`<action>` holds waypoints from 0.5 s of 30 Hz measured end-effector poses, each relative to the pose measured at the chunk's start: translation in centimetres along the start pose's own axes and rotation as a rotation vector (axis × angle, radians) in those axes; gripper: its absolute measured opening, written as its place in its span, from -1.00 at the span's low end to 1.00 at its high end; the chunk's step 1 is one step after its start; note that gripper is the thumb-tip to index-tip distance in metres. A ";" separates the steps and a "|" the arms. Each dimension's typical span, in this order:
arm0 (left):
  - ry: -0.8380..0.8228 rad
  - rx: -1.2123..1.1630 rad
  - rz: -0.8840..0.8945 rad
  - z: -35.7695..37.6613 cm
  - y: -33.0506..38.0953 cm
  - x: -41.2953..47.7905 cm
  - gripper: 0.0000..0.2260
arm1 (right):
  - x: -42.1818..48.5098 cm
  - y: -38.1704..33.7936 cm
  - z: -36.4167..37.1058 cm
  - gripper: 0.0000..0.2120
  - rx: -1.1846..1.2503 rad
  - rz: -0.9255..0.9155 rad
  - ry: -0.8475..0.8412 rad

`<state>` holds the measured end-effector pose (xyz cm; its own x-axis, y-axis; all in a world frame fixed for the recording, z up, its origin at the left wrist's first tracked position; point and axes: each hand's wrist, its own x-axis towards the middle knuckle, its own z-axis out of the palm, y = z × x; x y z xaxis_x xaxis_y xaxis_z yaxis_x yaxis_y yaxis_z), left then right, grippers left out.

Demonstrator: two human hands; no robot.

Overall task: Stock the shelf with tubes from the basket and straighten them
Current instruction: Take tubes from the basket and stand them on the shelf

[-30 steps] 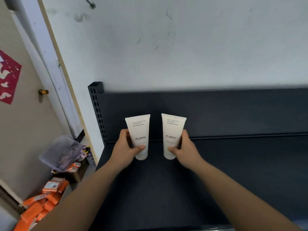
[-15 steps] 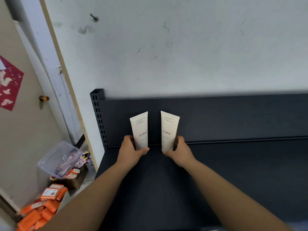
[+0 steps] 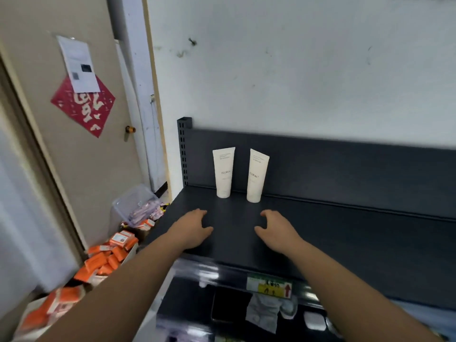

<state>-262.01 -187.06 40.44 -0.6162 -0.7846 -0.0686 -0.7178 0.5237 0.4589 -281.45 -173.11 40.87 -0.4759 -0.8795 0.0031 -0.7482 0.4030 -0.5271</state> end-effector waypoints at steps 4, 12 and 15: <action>0.062 0.149 -0.044 0.3 0.0 -5.2 -0.42 | -3.0 -1.4 0.3 -0.59 -0.078 -0.113 -0.041; 0.232 0.217 -0.168 -0.7 -4.9 -15.8 -0.41 | -7.0 -8.0 3.8 -0.44 -0.136 -0.390 -0.093; 0.285 0.177 -0.216 -1.7 -7.6 -19.7 -0.46 | -8.2 -11.9 6.2 -0.42 -0.140 -0.506 -0.115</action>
<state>-243.87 -176.19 39.83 -0.3481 -0.9306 0.1134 -0.8810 0.3661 0.2996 -265.78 -172.27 41.81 0.0077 -0.9915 0.1297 -0.9291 -0.0551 -0.3657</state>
